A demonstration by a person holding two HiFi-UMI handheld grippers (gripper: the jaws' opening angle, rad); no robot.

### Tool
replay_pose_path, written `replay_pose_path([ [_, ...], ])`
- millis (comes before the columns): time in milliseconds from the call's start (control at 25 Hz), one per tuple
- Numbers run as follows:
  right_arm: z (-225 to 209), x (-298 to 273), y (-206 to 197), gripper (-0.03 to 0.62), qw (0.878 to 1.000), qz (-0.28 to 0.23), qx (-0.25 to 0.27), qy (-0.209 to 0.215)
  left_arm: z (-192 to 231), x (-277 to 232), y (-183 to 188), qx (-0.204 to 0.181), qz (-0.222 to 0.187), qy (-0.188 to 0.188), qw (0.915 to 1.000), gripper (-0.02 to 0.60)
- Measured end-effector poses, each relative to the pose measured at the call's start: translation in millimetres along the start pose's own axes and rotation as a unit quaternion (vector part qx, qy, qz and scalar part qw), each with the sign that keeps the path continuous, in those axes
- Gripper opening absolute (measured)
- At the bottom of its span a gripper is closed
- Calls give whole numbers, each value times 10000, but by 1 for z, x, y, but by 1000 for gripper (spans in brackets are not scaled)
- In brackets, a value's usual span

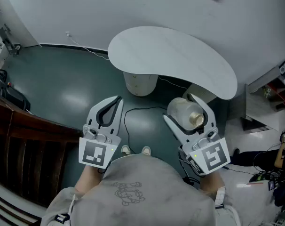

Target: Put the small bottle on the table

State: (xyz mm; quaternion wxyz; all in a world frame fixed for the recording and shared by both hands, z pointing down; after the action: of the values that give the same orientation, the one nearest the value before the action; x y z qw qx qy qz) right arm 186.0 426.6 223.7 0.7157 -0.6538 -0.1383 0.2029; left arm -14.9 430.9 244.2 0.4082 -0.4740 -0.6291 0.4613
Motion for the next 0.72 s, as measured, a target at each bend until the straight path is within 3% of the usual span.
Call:
replay_pose_path([
  [720, -28, 26, -19, 344, 9999, -90, -104, 27, -44, -15, 3, 2, -71, -142, 9999, 18],
])
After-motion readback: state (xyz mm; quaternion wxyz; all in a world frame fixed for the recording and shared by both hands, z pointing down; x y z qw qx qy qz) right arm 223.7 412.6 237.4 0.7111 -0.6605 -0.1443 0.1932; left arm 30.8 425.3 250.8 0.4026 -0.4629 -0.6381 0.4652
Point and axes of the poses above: the fingertips, and each gripper's own axes: x backward along the fingers, z to its left, y out of its top, the point moved 5 cm from there along x, backward along the fingers, and after that the axes turned 15 degrees about y, right-handed, at the moved point
